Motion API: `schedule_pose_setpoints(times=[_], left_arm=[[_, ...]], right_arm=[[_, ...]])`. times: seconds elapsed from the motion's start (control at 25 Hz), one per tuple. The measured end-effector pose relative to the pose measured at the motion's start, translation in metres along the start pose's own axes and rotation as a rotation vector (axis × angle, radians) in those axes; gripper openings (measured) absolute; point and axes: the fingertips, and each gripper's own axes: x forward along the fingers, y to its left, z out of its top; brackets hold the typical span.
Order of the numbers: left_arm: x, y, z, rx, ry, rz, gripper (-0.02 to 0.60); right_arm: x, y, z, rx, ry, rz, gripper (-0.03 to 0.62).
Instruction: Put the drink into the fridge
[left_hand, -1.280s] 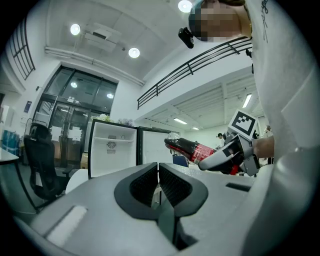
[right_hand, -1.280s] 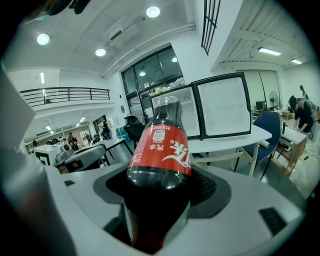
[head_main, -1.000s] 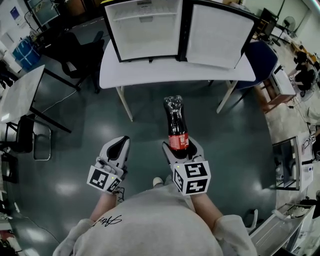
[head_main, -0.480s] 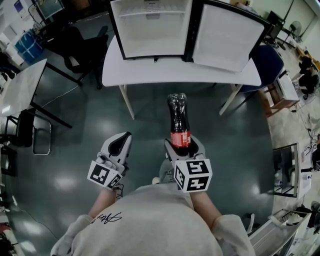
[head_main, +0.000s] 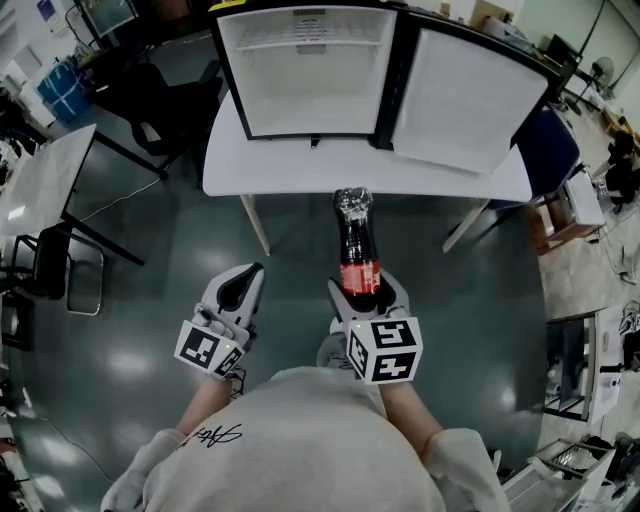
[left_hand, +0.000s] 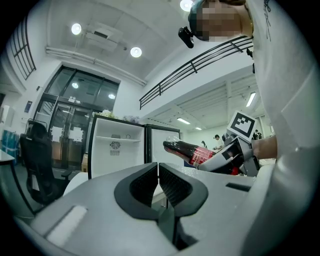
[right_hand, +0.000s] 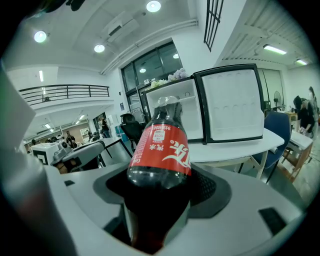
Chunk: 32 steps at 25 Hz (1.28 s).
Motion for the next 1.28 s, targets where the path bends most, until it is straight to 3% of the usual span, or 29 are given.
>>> schedule_pose_setpoints(times=[0.76,1.28], left_arm=[[0.124,0.067,0.003,0.003,0.008,0.068,0.011],[0.151,0.091,-0.001,-0.019,0.013,0.107,0.012]], right_arm=[[0.098,-0.076,0.077,-0.045,0.027,0.057,0.322],[0.131,-0.092,0.085,-0.036,0.059,0.092,0.322]])
